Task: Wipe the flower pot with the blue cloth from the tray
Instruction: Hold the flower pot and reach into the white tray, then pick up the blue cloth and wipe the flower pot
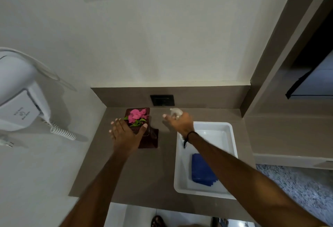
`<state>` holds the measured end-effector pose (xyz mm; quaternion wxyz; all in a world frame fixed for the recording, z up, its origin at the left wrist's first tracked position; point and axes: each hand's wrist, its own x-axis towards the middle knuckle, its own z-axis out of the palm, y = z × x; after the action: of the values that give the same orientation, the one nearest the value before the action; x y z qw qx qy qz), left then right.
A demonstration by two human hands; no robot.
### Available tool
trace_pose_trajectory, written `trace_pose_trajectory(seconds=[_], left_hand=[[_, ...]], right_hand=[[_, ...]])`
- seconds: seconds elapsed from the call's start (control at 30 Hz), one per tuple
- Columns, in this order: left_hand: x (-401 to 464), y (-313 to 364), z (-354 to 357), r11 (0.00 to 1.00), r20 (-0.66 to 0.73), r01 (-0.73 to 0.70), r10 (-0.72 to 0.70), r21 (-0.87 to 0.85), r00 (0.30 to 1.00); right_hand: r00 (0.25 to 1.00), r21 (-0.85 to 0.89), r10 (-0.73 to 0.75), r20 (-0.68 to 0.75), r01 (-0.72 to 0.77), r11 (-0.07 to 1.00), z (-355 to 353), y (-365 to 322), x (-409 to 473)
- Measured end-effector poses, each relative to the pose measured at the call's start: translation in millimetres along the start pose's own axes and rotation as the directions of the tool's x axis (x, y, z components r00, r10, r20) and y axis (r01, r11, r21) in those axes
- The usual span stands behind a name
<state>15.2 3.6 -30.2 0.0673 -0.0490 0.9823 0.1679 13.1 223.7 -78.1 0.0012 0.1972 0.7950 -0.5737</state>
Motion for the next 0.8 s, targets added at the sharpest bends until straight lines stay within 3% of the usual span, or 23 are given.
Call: trace_pose_trajectory(seconds=[0.07,0.13,0.33,0.47,0.57,0.67,0.8], left_hand=[[0.8,-1.0,0.6,1.000,-0.005,-0.004,0.004,0.000,1.000],[2.0,-1.9,1.8,1.000,-0.007,-0.002,0.002,-0.002,1.000],[5.3,-5.3,6.9,1.000,-0.025,-0.007,0.006,-0.021,1.000],[7.9,-8.3,7.8,1.000,-0.018,-0.007,0.007,-0.021,1.000],[8.6,-9.9,8.5,1.000,-0.011,-0.012,0.012,-0.020,1.000],[8.1,-10.4,8.4,1.000,-0.005,-0.014,0.014,-0.023,1.000],[7.7,-8.1,7.4,0.999,0.005,-0.008,0.009,-0.032,1.000]], right_hand=[[0.999,0.184,-0.003,-0.047,0.012,0.983,-20.7,7.7,2.8],[0.994,0.260,0.034,-0.108,-0.005,0.966,-40.3,16.2,3.8],[0.988,0.133,0.095,-0.126,-0.078,0.988,-60.0,43.4,-6.7],[0.997,0.016,0.045,-0.066,-0.044,0.999,-71.3,53.6,-15.7],[0.977,-0.020,0.170,-0.127,-0.174,0.985,-76.6,76.0,-40.2],[0.984,-0.239,0.156,-0.088,-0.173,0.955,-79.5,111.5,-77.3],[0.979,-0.691,0.134,0.151,0.008,0.722,-78.3,133.3,-99.0]])
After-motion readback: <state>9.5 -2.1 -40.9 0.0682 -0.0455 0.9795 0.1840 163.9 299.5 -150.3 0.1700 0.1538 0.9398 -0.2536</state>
